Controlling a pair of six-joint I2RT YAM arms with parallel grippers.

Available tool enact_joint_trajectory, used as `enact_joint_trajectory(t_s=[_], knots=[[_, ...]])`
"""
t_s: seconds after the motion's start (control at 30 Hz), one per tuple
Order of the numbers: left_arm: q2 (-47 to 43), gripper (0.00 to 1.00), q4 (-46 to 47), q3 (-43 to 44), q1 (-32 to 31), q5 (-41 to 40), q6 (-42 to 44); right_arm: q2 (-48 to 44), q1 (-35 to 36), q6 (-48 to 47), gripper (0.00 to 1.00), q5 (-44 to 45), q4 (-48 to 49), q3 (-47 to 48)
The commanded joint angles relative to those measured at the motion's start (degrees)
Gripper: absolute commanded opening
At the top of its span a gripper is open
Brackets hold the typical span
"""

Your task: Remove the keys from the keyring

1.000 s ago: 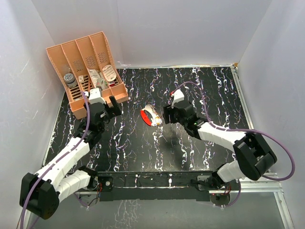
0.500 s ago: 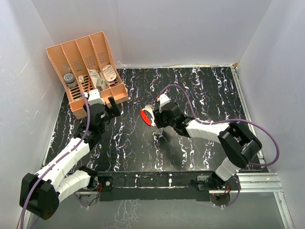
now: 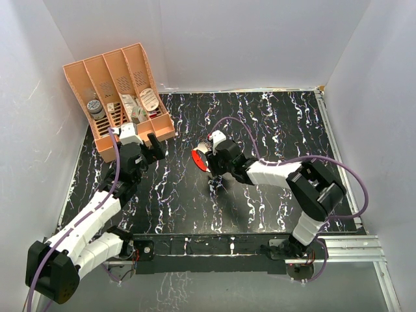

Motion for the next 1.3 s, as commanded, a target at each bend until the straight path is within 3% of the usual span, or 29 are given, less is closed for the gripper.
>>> enact_joint_trajectory(t_s=[0.0, 0.4, 0.8, 1.27], knots=[[-0.30, 0.93, 0.68, -0.15, 0.04, 1.03, -0.63, 1.92, 0.23, 0.21, 0.37, 0.40, 2.25, 3.28], [-0.92, 0.93, 1.35, -0.80, 0.04, 1.48, 0.23, 4.69, 0.26, -1.00, 0.35, 3.88, 2.67, 4.69], [-0.53, 0.93, 1.93, -0.97, 0.04, 2.07, 0.55, 5.75, 0.25, -1.77, 0.44, 5.74, 3.63, 4.81], [-0.90, 0.93, 1.66, -1.15, 0.04, 1.34, 0.85, 9.27, 0.28, -0.95, 0.43, 4.75, 3.06, 6.23]])
